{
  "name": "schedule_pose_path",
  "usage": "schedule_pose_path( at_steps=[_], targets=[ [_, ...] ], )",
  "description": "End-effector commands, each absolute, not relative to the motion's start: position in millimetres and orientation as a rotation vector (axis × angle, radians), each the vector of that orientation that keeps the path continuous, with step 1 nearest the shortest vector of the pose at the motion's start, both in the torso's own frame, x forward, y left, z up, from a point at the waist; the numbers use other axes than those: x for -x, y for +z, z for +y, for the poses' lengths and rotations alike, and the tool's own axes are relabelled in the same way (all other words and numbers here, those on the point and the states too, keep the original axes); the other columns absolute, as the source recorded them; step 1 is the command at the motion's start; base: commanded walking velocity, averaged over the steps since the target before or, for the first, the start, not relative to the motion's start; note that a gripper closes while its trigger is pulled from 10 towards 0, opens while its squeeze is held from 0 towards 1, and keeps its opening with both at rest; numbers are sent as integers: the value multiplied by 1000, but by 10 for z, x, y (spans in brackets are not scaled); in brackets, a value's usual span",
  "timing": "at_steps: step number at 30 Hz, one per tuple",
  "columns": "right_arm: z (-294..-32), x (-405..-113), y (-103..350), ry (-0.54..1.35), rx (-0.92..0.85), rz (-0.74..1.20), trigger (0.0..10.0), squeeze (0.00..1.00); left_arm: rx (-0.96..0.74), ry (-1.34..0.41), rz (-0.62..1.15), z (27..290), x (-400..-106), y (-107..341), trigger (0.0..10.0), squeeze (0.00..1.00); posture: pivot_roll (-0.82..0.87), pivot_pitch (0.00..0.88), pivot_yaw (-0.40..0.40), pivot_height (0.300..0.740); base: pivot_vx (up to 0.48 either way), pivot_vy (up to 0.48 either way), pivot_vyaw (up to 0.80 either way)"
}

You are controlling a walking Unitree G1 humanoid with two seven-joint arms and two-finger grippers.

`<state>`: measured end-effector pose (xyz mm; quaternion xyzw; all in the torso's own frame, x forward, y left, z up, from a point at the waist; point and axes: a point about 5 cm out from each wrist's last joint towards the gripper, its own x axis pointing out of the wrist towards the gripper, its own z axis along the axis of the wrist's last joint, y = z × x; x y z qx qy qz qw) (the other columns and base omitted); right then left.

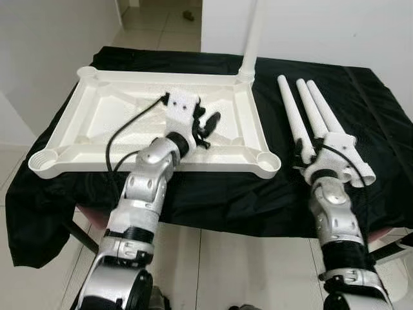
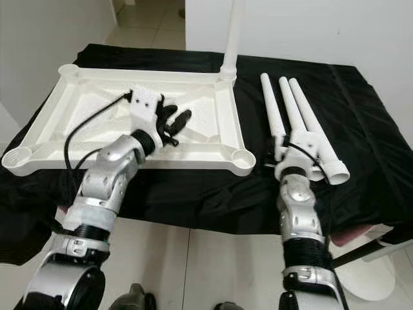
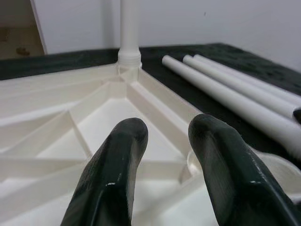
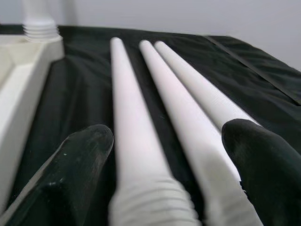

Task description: Building children table

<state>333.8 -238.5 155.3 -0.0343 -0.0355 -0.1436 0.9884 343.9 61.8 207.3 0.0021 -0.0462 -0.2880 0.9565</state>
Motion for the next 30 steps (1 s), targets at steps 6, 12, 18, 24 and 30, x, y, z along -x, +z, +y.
schedule_pose_path(
  at_steps=[6, 12, 18, 24, 30],
  targets=[
    [-2476, -3341, 1441, -291, 24, -5, 10000, 0, -39, -559, -47, 569, -3350, 2008, 10000, 0, 83, 31, -32, 740, 0, 0, 0],
    [-2477, -3392, 1441, -216, 34, 1, 10000, 0, -58, -529, -41, 583, -3321, 2010, 10000, 0, 87, 33, -28, 740, 0, 0, 0],
    [-2386, -3452, 1428, -116, 61, 3, 10000, 0, -58, -487, -66, 615, -3345, 2097, 10000, 0, 98, 28, -32, 740, 0, 0, 0],
    [-2300, -3462, 1374, -54, 72, 20, 10000, 0, -66, -484, -71, 611, -3339, 2121, 10000, 0, 108, 30, -51, 740, 0, 0, 0],
    [-2207, -3469, 1284, 12, 74, 52, 10000, 0, -97, -488, -99, 578, -3354, 2184, 10000, 0, 121, 34, -69, 740, 0, 0, 0]
  ],
)
